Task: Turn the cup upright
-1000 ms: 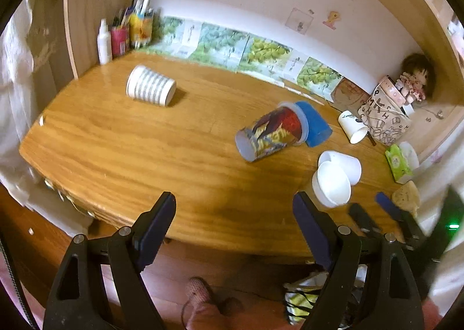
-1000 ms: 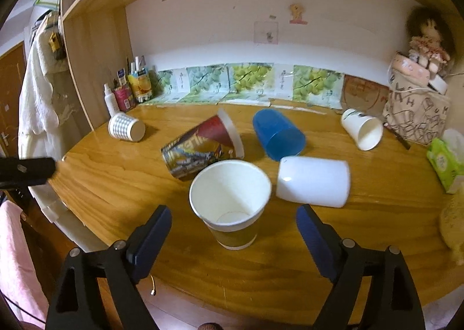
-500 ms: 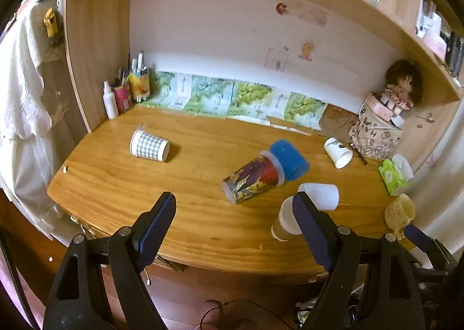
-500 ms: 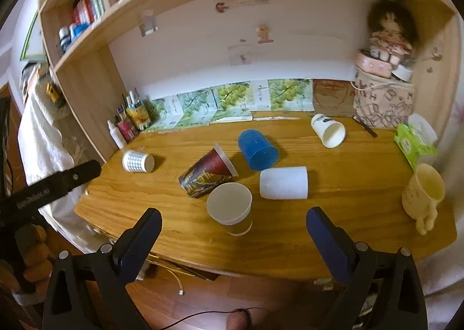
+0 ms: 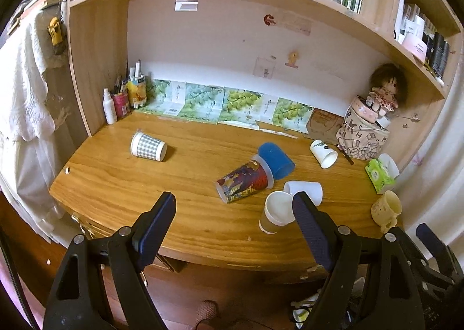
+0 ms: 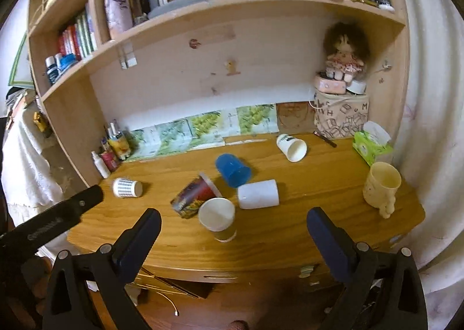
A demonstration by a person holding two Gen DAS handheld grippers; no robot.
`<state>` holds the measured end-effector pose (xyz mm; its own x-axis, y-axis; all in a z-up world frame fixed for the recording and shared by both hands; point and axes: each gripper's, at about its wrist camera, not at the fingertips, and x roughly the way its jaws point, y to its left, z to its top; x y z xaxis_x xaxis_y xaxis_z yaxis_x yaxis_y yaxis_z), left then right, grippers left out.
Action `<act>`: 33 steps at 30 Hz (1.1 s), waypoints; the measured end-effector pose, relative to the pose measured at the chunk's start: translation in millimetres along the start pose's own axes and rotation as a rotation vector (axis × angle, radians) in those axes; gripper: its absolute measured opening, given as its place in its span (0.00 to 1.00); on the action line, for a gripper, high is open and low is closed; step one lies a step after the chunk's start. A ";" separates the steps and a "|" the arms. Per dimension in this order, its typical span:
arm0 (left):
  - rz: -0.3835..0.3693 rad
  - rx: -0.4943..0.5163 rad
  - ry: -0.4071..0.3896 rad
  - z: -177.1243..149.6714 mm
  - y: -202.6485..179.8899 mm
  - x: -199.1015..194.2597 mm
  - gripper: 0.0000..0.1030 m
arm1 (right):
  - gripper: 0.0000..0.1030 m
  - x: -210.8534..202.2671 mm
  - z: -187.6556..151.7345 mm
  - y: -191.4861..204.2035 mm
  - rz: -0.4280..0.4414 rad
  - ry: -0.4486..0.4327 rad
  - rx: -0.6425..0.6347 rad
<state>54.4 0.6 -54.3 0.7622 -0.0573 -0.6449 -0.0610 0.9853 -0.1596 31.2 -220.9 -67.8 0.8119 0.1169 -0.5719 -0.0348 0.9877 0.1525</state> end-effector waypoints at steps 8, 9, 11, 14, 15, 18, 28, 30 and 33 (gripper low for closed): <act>0.062 0.065 -0.109 3.4 2.7 -15.4 0.91 | 0.98 -9.4 0.5 14.1 0.018 -0.066 -0.007; 0.073 0.073 -0.124 3.9 2.8 -17.2 0.94 | 0.98 -10.3 0.8 15.6 0.017 -0.075 -0.006; 0.085 0.088 -0.164 5.4 2.4 -21.6 1.00 | 0.98 -11.5 1.7 17.5 0.014 -0.091 -0.003; 0.116 0.110 -0.216 8.1 1.2 -27.1 1.00 | 0.98 -12.2 2.9 19.2 0.019 -0.111 -0.001; 0.127 0.117 -0.230 8.9 0.6 -28.5 1.00 | 0.98 -12.6 3.6 19.9 0.017 -0.120 -0.001; 0.136 0.132 -0.257 10.5 -0.3 -31.3 1.00 | 0.98 -13.7 4.8 21.5 0.021 -0.136 0.000; 0.126 0.134 -0.297 10.4 -0.7 -35.8 1.00 | 0.98 -14.3 6.7 24.2 0.002 -0.153 -0.004; 0.124 0.138 -0.305 10.1 -2.1 -36.7 1.00 | 0.98 -13.9 6.7 24.1 -0.001 -0.153 -0.005; 0.118 0.145 -0.312 9.8 -4.2 -37.8 1.00 | 0.98 -13.7 6.6 24.3 0.000 -0.152 -0.006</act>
<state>32.1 0.2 -21.9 0.9168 0.0885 -0.3894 -0.0858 0.9960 0.0244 23.1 -199.1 -51.0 0.8909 0.1007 -0.4428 -0.0383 0.9883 0.1476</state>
